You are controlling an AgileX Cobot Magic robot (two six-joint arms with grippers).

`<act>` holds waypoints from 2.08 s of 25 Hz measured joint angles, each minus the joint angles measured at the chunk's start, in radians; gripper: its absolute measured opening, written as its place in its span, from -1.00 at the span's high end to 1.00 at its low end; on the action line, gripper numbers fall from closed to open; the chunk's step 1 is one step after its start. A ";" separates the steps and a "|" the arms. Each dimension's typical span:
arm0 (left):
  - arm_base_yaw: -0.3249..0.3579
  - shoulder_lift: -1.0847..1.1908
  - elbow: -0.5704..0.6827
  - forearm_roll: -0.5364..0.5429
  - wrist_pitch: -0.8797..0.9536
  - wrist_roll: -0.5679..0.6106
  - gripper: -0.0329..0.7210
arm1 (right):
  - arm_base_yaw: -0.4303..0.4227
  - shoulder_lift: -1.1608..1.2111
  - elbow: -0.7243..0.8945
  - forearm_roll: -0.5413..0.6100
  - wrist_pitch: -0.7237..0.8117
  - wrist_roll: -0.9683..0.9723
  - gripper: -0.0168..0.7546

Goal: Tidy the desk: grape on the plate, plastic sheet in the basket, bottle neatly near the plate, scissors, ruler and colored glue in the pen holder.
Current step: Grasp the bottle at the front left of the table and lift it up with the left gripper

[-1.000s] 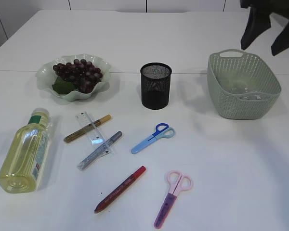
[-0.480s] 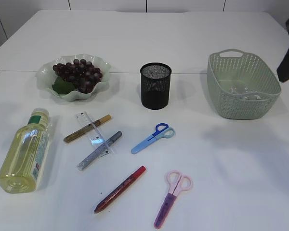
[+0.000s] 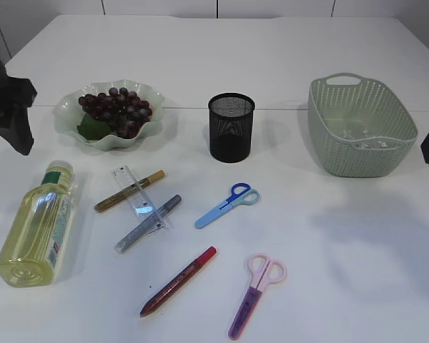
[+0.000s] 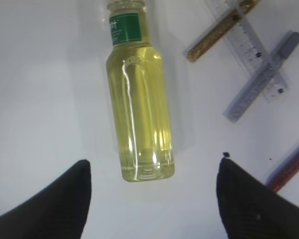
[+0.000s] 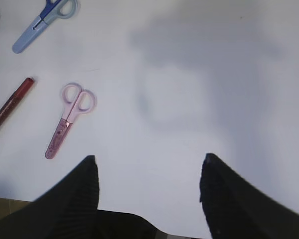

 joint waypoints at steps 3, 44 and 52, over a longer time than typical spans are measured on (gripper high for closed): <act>0.000 0.082 -0.058 0.042 0.042 -0.030 -0.63 | 0.000 0.000 0.000 0.000 0.000 -0.002 -0.35; 0.081 0.518 -0.231 -0.017 0.070 -0.046 -0.64 | 0.000 0.000 0.000 0.037 0.000 -0.025 -0.35; 0.083 0.548 -0.231 -0.045 0.070 -0.047 -0.64 | 0.000 0.000 0.000 0.037 0.000 -0.025 -0.35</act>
